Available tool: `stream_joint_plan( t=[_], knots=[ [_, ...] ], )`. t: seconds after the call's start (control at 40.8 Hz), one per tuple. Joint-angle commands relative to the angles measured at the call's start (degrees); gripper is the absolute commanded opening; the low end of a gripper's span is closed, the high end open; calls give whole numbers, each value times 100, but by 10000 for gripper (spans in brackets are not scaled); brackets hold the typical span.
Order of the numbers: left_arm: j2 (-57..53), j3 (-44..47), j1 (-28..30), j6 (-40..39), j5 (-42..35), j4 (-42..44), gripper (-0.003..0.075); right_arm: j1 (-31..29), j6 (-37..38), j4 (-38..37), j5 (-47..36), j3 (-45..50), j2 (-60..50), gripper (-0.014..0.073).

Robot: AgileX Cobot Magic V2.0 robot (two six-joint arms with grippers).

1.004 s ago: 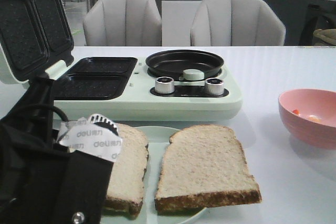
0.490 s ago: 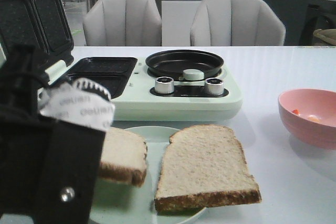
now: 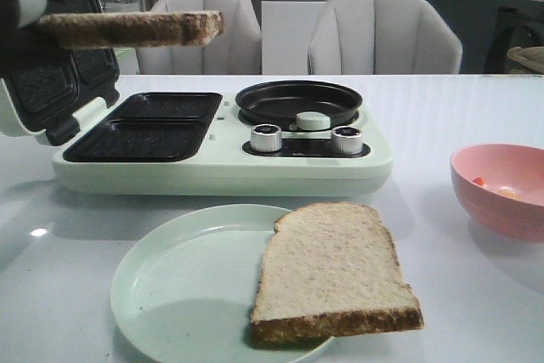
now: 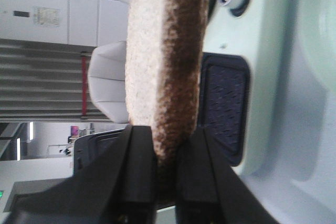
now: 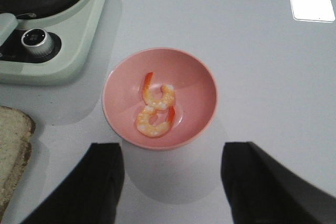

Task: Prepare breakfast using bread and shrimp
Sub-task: 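Lower the bread slice onto the far sandwich plate, open left gripper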

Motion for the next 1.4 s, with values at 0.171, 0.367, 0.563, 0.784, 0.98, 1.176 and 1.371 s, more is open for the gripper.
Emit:
stream_joint_plan(
  t=[0.171, 0.367, 0.563, 0.784, 0.98, 1.176, 1.371],
  knots=[
    [238, -915, 1903, -93, -1252, 905, 100, -31, -46, -51, -433, -184, -2, 517],
    [896, -1754, 2977, -93, -2333, 905, 100, -31, -46, -51, -433, -184, -2, 517],
    [1976, -2761, 3708, 122, -2924, 905, 100, -31, -46, -51, -428, -184, -2, 517],
    [2990, -3704, 4193, 166, -3407, 905, 100, -31, -46, -51, -428, -184, -2, 517],
    [3740, -4418, 4608, 442, -3736, 905, 100, -31, -46, -51, -428, -184, -2, 517],
    [4316, -4968, 4895, 730, -4131, 905, 100, -31, -46, -51, -428, -184, -2, 517],
    [4655, -5162, 5085, 730, -4408, 905, 100, -31, -46, -51, -428, -184, -2, 517]
  ],
)
